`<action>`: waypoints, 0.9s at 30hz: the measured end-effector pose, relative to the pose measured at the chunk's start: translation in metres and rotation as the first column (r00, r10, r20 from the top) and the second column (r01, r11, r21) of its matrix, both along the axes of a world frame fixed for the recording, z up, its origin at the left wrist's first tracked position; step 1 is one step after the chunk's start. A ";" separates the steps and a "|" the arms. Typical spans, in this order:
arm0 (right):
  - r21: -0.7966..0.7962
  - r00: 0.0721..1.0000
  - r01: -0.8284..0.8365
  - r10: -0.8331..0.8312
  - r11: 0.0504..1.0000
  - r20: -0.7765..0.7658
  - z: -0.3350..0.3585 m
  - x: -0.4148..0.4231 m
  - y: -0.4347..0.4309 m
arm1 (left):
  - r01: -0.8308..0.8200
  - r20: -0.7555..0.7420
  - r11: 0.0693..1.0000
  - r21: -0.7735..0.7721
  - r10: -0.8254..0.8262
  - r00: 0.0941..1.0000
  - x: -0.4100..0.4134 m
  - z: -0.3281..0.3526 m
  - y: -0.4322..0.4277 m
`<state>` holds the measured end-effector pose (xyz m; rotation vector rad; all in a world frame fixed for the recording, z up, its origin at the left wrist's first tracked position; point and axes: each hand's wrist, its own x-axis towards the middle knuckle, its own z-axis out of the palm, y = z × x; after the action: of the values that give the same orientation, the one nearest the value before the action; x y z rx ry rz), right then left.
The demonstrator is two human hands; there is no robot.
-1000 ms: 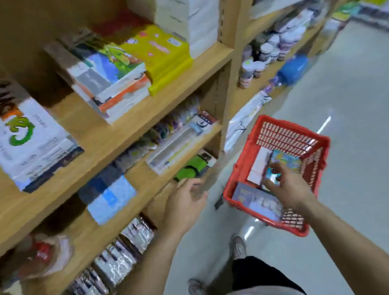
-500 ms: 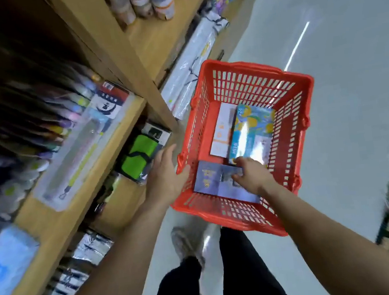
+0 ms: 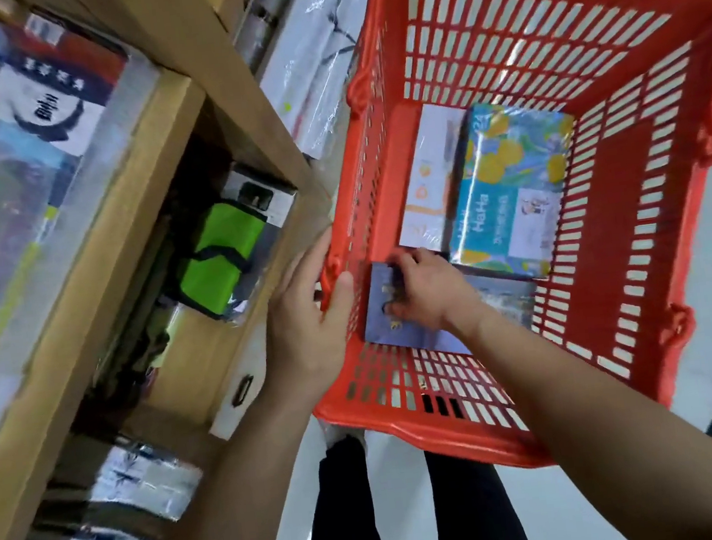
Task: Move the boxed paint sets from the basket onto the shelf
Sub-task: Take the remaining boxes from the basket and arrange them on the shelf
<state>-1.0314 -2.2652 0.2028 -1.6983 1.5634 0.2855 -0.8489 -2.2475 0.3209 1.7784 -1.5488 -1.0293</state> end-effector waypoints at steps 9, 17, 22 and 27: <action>0.174 0.992 -0.123 0.126 0.977 -0.001 0.018 -0.005 -0.016 | -0.005 -0.011 1.000 0.029 0.005 1.000 0.001 -0.001 -0.001; 0.086 0.987 -0.137 0.144 0.987 -0.076 0.048 -0.024 0.012 | 0.000 0.026 0.997 0.074 -0.002 1.000 0.002 0.004 0.000; -0.077 0.905 0.401 -0.382 0.913 0.188 0.106 -0.052 0.023 | 0.019 -0.035 0.987 0.161 -0.014 0.999 0.001 0.014 -0.005; -0.075 0.421 0.889 -0.745 0.451 0.517 0.170 -0.081 0.028 | -0.002 0.203 0.998 -0.056 0.014 0.979 -0.009 0.050 -0.019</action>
<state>-1.1129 -2.2371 0.3726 -0.8596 1.9672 -0.8864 -0.8575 -2.2666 0.3712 1.8982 -1.6730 -0.8125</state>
